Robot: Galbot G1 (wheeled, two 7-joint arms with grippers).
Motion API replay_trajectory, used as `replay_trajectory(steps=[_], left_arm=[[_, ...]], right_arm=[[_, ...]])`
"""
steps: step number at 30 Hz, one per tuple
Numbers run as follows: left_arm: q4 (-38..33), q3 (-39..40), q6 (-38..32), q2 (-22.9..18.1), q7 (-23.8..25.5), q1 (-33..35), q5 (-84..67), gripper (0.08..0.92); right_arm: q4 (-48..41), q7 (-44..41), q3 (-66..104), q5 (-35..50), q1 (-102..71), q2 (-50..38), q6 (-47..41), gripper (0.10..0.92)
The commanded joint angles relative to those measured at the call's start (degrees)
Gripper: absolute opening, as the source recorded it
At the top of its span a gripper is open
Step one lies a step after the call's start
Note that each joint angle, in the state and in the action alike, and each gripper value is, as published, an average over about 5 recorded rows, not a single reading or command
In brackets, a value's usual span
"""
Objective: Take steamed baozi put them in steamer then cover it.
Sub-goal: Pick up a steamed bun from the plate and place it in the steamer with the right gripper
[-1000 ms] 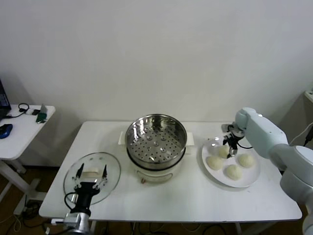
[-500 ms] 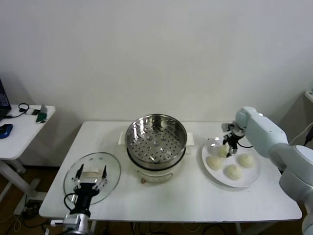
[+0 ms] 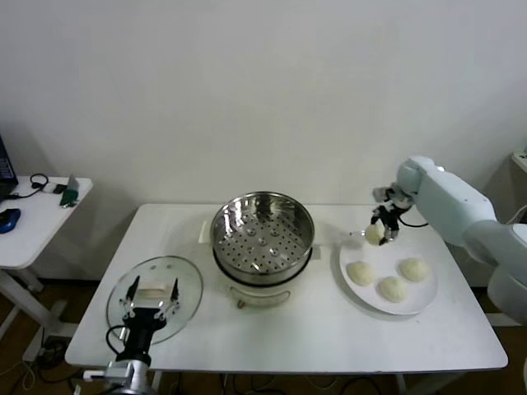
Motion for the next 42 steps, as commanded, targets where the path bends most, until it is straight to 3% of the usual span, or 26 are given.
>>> replay_trajectory(steps=[1,6,13,30,42], left_arm=[[-0.1,0.2,0.0,0.0,0.0,0.1,0.0,0.823],[-0.4,0.4,0.0,0.1,0.0,0.3,0.0,0.823],[-0.5,0.7,0.0,0.3,0.0,0.4,0.0,0.823],[-0.5,0.6,-0.1,1.7,0.2,0.7,0.1,0.823],[0.1,0.7,-0.1,2.3,0.2,0.3,0.1,0.823]], right_arm=[[10.6,-1.6,-14.1,7.5,15.9,2.6,5.1,0.696],[15.0,-1.4,-16.2,6.4,20.8,6.6,9.9,0.696],[20.8,0.0,-14.1,-2.0,21.4,13.1,16.1,0.703],[12.5,4.0,-5.1,-21.5,5.7,26.4,23.1,0.711],[7.7,5.1,-4.8,-25.9,0.7,27.6,24.0,0.721]])
